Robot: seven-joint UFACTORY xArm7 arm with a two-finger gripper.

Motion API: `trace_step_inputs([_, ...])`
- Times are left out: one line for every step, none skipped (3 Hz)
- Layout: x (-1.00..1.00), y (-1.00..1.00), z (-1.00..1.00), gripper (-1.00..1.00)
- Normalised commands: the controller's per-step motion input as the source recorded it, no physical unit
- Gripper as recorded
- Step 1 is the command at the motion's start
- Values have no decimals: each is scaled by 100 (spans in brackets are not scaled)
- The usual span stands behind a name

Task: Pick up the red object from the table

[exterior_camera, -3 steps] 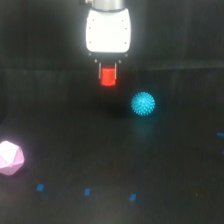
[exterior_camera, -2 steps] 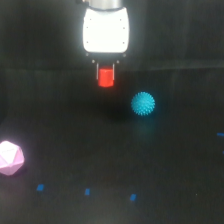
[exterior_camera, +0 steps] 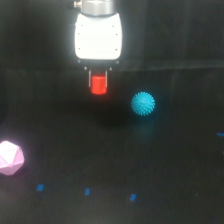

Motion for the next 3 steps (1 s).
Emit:
trace_step_inputs([-59, 51, 43, -100])
trace_step_inputs([-61, -21, -47, -56])
trace_step_inputs([38, 4, 42, -100])
